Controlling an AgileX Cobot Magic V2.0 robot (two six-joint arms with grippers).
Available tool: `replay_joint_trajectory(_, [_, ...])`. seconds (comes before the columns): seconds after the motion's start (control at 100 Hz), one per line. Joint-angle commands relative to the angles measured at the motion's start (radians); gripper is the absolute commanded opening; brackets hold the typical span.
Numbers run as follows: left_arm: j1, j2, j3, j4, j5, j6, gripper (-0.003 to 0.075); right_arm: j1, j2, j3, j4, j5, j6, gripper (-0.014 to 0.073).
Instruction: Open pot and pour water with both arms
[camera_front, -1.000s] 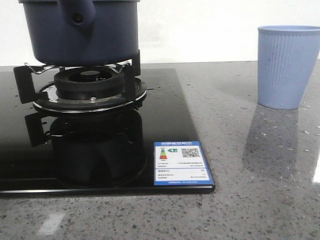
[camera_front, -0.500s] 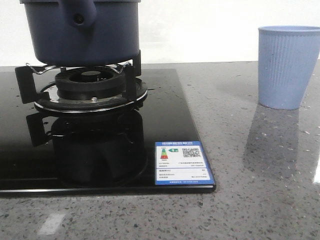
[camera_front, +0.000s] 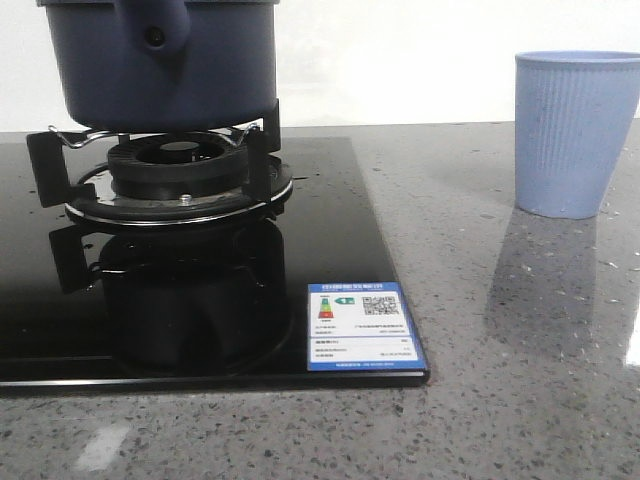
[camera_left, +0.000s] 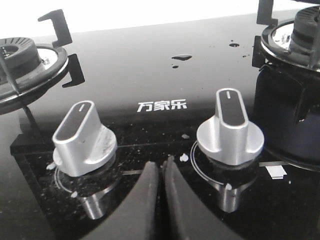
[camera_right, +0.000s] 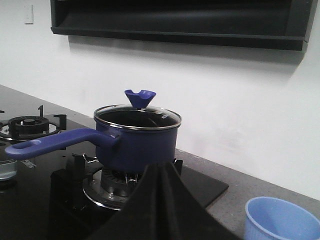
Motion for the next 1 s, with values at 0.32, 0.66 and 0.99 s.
replay_joint_trajectory(0.32, [0.002,-0.025,0.015,-0.008,-0.075,-0.011,-0.0020,-0.002,0.005,-0.027,0.009,-0.001,-0.002,-0.0068])
replay_joint_trajectory(0.66, [0.002,-0.025,0.015,-0.008,-0.075,-0.011,-0.0020,-0.002,0.005,0.033,0.122,0.099,-0.019,-0.0068])
replay_joint_trajectory(0.99, [0.002,-0.025,0.015,-0.008,-0.075,-0.011,-0.0020,-0.087,-0.038,0.192,0.948,0.404,-0.887,-0.0068])
